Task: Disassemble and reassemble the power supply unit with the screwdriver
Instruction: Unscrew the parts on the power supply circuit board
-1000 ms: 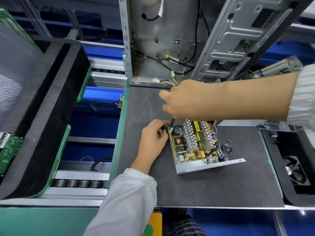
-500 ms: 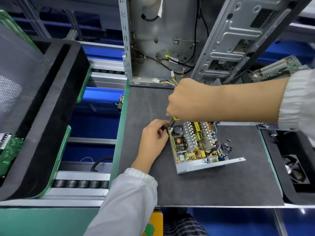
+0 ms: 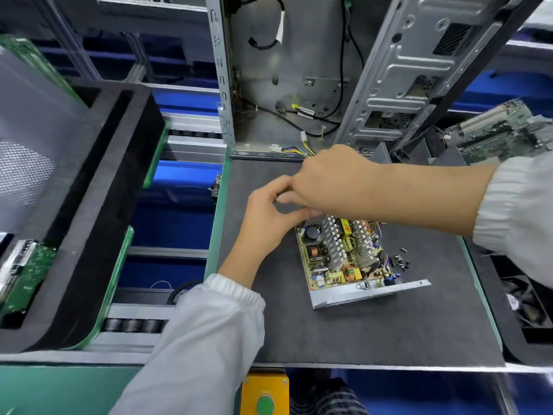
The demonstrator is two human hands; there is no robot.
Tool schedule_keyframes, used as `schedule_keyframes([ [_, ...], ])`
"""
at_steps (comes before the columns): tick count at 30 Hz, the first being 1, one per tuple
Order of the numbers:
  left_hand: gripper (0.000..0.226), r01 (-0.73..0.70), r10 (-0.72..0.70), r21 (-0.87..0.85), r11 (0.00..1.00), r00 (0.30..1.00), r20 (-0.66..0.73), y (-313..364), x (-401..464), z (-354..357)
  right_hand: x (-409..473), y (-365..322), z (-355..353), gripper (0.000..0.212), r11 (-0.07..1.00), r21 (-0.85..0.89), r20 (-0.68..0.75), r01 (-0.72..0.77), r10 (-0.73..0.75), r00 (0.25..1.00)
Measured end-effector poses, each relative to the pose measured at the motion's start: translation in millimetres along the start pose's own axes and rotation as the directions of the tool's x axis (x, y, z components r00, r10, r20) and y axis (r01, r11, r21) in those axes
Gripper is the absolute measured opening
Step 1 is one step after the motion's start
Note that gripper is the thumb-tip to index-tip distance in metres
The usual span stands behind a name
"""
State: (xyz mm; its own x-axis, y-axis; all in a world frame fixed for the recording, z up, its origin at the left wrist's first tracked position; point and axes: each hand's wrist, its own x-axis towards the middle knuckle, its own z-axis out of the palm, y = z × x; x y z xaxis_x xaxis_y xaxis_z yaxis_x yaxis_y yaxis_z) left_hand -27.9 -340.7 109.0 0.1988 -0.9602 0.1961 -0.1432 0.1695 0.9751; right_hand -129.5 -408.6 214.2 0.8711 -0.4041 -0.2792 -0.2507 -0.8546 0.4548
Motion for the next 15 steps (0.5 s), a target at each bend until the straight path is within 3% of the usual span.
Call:
schedule_keyframes([
  [3,0.036,-0.004,0.002,0.03,1.0,0.999,0.04,1,4,-8,-11,8,-1,0.035,0.986,0.158,-0.009,0.063,-0.062,0.998],
  [7,0.048,0.034,-0.026,-0.035,0.999,0.979,0.202,-3,3,-21,-21,16,-5,0.029,0.977,0.059,0.011,0.203,-0.204,0.979],
  [9,0.051,0.04,-0.03,-0.026,0.999,0.959,0.282,-2,3,-19,-22,16,-7,0.013,0.984,0.006,0.001,0.181,-0.181,0.984],
  [12,0.046,0.089,-0.073,-0.05,0.995,0.959,0.273,-2,1,-9,-18,6,-8,0.047,0.996,-0.08,-0.041,0.045,-0.048,0.998],
  [15,0.041,0.066,-0.061,-0.022,0.998,0.983,0.174,-4,3,-6,-20,7,-7,0.044,0.998,-0.058,-0.114,-0.028,0.021,0.993],
])
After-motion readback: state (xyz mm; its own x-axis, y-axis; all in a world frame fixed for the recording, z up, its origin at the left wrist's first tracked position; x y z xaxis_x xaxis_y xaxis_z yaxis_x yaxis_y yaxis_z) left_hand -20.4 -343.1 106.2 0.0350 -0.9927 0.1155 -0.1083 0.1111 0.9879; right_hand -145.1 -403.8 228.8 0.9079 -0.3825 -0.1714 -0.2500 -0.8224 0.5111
